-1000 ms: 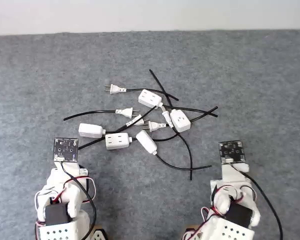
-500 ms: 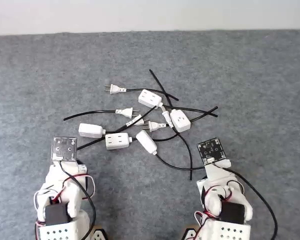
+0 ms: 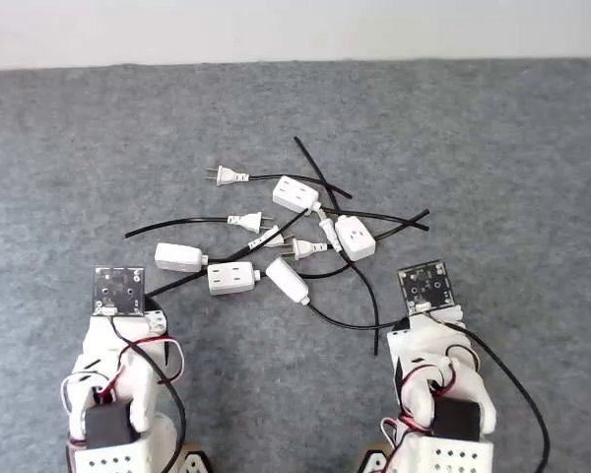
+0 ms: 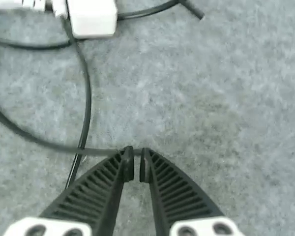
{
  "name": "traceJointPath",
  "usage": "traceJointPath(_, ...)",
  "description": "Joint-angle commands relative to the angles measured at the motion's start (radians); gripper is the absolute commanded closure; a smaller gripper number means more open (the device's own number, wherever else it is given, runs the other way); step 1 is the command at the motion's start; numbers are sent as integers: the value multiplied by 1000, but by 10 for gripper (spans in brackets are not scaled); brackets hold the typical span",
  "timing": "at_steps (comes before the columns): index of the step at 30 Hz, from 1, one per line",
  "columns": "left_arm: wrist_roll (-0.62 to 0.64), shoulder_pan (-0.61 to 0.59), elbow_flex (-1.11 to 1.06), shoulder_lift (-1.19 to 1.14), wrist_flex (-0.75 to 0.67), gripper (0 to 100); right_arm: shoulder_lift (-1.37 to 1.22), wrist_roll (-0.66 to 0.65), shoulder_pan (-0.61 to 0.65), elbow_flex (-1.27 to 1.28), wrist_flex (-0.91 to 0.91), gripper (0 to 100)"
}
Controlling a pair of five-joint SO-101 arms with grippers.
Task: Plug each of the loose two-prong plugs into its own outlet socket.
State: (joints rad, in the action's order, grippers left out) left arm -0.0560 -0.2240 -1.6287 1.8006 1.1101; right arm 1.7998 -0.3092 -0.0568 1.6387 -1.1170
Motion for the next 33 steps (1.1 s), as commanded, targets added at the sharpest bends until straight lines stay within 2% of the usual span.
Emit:
traceJointPath(1, 23, 2, 160, 5, 92, 984, -7, 15, 8, -104, 21, 961)
traceJointPath(6, 21, 2, 291, -72, 144, 984, -8, 12, 8, -232, -31, 961)
traceJointPath(11, 21, 18, 495, -402, 150, 984, -8, 12, 12, -359, -77, 961)
traceJointPath(15, 21, 91, 682, -660, 186, 984, -50, 14, 15, -385, -77, 961)
traceJointPath(18, 20, 167, 791, -825, 203, 979, -180, 28, 12, -385, -30, 961)
traceJointPath(24, 15, 264, 909, -1089, 193, 848, -541, 252, 13, -381, 147, 961)
traceJointPath(26, -46, 287, 935, -1166, 193, 801, -642, 275, 4, -381, 197, 961)
traceJointPath(28, -163, 322, 951, -1240, 190, 780, -720, 275, -18, -374, 243, 961)
traceJointPath(33, -376, 350, 951, -1386, 51, 779, -789, 273, -64, -330, 348, 961)
